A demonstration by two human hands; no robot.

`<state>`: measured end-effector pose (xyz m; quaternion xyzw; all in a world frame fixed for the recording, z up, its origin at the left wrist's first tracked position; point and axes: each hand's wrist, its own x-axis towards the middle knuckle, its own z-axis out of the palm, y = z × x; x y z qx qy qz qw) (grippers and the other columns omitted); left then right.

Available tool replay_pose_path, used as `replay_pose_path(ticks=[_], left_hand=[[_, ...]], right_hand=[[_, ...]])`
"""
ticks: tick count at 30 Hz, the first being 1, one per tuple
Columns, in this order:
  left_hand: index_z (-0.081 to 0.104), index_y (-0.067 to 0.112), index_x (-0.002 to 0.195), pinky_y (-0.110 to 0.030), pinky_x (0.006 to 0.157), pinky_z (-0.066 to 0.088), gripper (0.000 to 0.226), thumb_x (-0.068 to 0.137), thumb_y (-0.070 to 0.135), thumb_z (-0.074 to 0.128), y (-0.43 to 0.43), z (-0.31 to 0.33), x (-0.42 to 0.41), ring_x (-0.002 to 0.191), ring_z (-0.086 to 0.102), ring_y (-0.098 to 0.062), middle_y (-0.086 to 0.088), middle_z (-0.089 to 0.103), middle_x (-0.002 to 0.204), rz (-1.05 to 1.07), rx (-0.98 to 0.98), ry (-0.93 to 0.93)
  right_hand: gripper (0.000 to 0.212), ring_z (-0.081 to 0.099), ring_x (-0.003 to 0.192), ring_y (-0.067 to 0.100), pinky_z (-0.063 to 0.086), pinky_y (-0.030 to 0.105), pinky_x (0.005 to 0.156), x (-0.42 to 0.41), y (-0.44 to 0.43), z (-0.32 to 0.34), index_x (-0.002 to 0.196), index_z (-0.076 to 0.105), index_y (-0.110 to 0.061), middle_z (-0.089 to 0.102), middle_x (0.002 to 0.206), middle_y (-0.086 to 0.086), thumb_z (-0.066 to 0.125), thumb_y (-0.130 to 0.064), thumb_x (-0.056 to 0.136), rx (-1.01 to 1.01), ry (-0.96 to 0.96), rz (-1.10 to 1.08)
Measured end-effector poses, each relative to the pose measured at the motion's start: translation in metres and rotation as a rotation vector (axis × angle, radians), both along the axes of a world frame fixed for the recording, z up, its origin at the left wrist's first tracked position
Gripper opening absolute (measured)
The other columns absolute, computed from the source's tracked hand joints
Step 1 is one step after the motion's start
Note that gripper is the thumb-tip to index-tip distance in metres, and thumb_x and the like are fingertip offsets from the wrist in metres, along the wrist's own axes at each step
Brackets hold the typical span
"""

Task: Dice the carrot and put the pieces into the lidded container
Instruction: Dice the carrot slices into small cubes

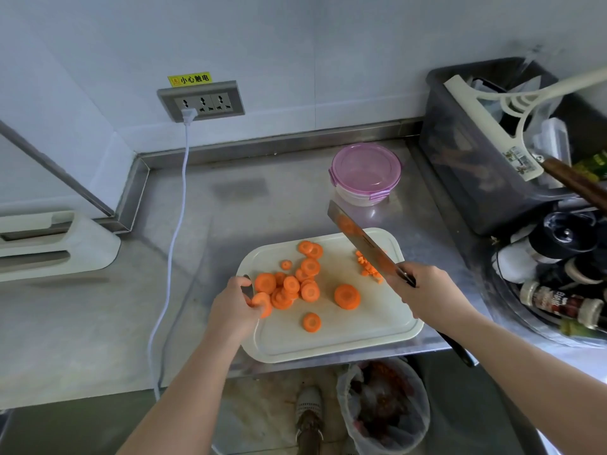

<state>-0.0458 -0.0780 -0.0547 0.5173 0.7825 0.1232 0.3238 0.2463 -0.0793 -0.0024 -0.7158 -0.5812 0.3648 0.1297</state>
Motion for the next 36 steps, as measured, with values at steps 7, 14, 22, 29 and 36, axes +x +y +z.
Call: replay_pose_path(ticks=[7, 14, 22, 29, 36], left_hand=[[0.059, 0.023, 0.094, -0.021, 0.067, 0.044, 0.022, 0.08, 0.006, 0.065, 0.023, 0.043, 0.025, 0.083, 0.062, -0.015, 0.006, 0.061, 0.088, -0.223, 0.051, -0.076], [0.063, 0.019, 0.101, -0.015, 0.071, 0.037, 0.019, 0.084, 0.01, 0.066, 0.029, 0.015, 0.106, 0.088, 0.058, -0.008, 0.009, 0.062, 0.091, -0.354, 0.035, -0.249], [0.046, 0.022, 0.134, -0.032, 0.09, 0.045, 0.058, 0.083, 0.039, 0.068, 0.023, 0.007, 0.118, 0.12, 0.051, -0.019, 0.003, 0.043, 0.134, -0.559, -0.021, 0.114], [0.046, 0.017, 0.13, -0.032, 0.08, 0.048, 0.05, 0.085, 0.032, 0.064, 0.018, 0.006, 0.131, 0.114, 0.053, -0.024, -0.005, 0.041, 0.134, -0.584, 0.018, 0.29], [0.035, 0.019, 0.143, -0.032, 0.089, 0.046, 0.068, 0.083, 0.032, 0.066, 0.021, 0.007, 0.133, 0.122, 0.049, -0.024, -0.004, 0.038, 0.141, -0.405, 0.011, 0.107]], right_hand=[[0.022, 0.046, 0.053, 0.018, 0.04, 0.03, 0.055, 0.005, -0.005, 0.004, 0.079, 0.061, -0.021, 0.064, 0.075, 0.016, 0.052, -0.031, 0.095, 0.003, 0.026, -0.029], [0.027, 0.04, 0.051, 0.018, 0.035, 0.026, 0.052, 0.011, -0.015, 0.0, 0.076, 0.058, -0.012, 0.053, 0.069, 0.008, 0.051, -0.03, 0.095, -0.048, 0.027, -0.043], [0.018, 0.041, 0.049, 0.015, 0.036, 0.026, 0.052, 0.011, -0.027, -0.01, 0.084, 0.059, -0.016, 0.047, 0.059, 0.0, 0.05, -0.026, 0.096, -0.125, 0.012, -0.002], [0.038, 0.038, 0.049, 0.008, 0.028, 0.018, 0.047, -0.001, -0.033, -0.02, 0.063, 0.033, -0.034, 0.04, 0.057, -0.01, 0.047, -0.027, 0.098, -0.136, -0.056, 0.04], [0.012, 0.046, 0.057, 0.004, 0.035, 0.016, 0.048, -0.011, -0.034, -0.033, 0.09, 0.048, -0.026, 0.046, 0.069, -0.011, 0.043, -0.031, 0.1, -0.122, -0.082, 0.065]])
